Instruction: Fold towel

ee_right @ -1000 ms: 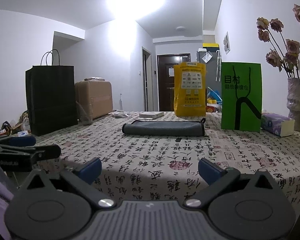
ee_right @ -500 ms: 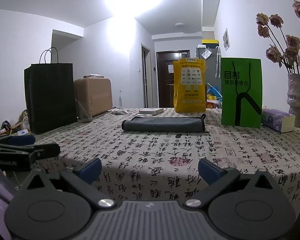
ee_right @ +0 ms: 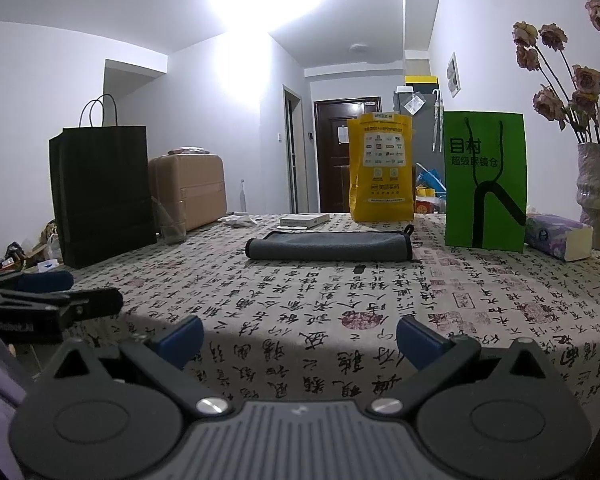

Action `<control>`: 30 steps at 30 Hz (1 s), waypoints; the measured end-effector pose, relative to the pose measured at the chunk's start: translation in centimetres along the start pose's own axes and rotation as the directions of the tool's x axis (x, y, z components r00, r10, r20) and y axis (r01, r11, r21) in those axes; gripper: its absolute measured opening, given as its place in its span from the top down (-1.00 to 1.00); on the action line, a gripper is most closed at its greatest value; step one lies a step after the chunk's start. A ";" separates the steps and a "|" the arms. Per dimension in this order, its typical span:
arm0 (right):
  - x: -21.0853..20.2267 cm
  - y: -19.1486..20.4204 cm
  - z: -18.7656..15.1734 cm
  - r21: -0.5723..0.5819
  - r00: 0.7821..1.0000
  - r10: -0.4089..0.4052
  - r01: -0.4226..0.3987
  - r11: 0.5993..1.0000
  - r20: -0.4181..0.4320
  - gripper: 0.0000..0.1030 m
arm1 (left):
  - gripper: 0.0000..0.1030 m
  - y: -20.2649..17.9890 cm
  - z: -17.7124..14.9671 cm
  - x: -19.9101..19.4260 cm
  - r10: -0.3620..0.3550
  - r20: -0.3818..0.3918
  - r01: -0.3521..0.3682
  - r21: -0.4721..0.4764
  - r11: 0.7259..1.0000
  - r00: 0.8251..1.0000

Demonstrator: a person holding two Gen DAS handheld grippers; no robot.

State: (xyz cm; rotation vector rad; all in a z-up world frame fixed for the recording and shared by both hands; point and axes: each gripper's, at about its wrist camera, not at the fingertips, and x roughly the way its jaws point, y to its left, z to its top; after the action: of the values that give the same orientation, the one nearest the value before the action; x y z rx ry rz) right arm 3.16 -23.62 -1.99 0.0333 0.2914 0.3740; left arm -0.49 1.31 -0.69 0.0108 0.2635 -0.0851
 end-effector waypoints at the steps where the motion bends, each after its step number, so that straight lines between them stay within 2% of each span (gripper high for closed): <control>1: 0.0 0.0 0.0 -0.001 1.000 0.002 -0.002 1.000 0.000 -1.00 | -1.00 0.0 0.0 0.0 0.000 0.000 0.000 0.000 1.000 1.000; 30: 0.2 -0.1 -0.1 0.000 1.000 0.005 -0.005 1.000 -0.005 -1.00 | -1.00 -0.2 -0.3 0.3 0.000 -0.008 0.000 -0.002 1.000 1.000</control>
State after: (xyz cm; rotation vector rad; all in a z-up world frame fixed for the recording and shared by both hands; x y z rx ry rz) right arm 3.30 -23.63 -2.16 0.0330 0.2967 0.3792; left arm -0.30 1.06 -1.05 0.0094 0.2719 -0.0853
